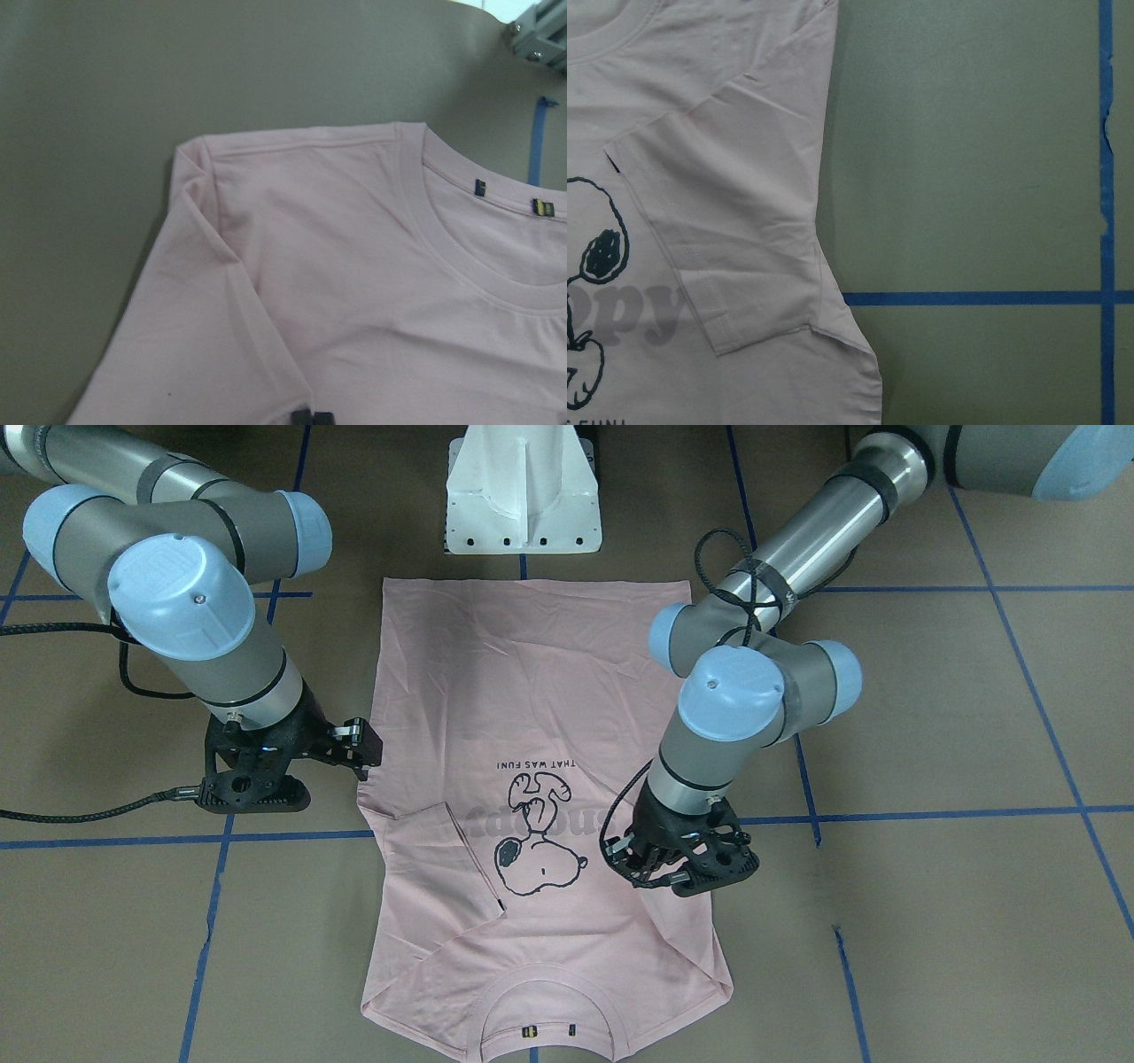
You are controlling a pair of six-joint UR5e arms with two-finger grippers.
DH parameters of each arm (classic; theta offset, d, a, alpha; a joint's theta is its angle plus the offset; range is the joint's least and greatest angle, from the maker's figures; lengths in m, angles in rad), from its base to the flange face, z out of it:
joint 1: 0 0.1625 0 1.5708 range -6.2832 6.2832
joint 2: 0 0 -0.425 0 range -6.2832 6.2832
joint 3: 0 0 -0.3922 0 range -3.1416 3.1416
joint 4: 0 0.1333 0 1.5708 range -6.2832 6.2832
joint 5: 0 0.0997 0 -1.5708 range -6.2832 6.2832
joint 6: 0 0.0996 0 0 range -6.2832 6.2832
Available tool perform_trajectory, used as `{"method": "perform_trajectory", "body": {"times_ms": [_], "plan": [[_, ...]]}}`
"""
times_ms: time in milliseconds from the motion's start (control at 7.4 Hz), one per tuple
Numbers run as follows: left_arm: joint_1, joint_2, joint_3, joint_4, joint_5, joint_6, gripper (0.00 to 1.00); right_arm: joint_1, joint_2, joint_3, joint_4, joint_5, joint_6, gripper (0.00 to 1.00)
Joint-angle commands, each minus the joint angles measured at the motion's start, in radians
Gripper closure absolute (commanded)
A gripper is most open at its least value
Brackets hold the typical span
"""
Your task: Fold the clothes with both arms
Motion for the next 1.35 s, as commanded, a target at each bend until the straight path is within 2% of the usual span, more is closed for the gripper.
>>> {"method": "perform_trajectory", "body": {"times_ms": [0,135,270,541,676,811,946,1216], "plan": [[0.016,-0.044,0.063,-0.003,0.032,-0.024,1.0,0.0,-0.004,0.0,0.0,0.001,0.005,0.0],[0.022,-0.044,0.063,-0.004,0.032,-0.022,0.92,0.0,-0.004,0.0,0.0,0.001,0.004,0.0],[0.026,-0.038,0.058,-0.045,0.032,-0.012,0.01,0.0,-0.006,0.0,0.0,0.001,0.004,0.0],[0.036,-0.021,-0.001,-0.077,0.029,-0.008,0.0,0.0,-0.018,0.012,0.0,0.001,0.007,0.0],[0.038,0.039,-0.094,-0.069,0.021,-0.002,0.0,-0.026,-0.07,0.088,0.001,-0.002,0.034,0.0],[0.053,0.127,-0.209,-0.029,-0.015,-0.001,0.0,-0.069,-0.122,0.169,0.001,-0.008,0.103,0.0],[0.058,0.2,-0.338,0.038,-0.019,0.004,0.0,-0.138,-0.168,0.24,0.003,-0.051,0.193,0.0],[0.096,0.348,-0.659,0.286,-0.01,0.152,0.0,-0.326,-0.297,0.433,0.042,-0.216,0.414,0.0]]}}
